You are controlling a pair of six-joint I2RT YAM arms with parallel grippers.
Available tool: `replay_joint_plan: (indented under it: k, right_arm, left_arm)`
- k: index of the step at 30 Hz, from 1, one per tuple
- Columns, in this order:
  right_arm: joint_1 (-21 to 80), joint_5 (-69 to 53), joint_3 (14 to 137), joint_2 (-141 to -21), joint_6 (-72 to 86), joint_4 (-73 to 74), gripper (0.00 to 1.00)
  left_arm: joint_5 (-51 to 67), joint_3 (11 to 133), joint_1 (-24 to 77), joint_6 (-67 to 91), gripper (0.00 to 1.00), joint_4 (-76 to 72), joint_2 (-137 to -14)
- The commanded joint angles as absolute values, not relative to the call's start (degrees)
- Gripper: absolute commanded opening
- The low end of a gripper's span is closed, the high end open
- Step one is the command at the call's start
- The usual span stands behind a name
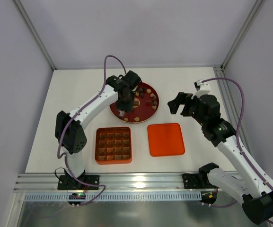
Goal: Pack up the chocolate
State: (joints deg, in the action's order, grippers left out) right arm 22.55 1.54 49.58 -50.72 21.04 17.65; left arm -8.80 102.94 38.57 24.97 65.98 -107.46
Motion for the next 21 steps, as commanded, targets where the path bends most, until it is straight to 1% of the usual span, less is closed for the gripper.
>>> replay_joint_plan:
  k: [1,14,21]
  right_arm:
    - [22.9,1.6,49.7,-50.3,20.4,15.8,1.00]
    - [22.9,1.2,49.7,-51.0,20.7,15.5,1.00]
    - [22.9,1.1,49.6,-51.8,20.7,14.9,1.00]
  left_arm:
    - [-9.9,105.0,38.8,24.0,0.27,66.8,-104.5]
    - [-8.4,104.0,38.8,24.9,0.26,68.2,-99.0]
    - [-6.0,99.0,38.8,25.8,0.26,69.3,-92.2]
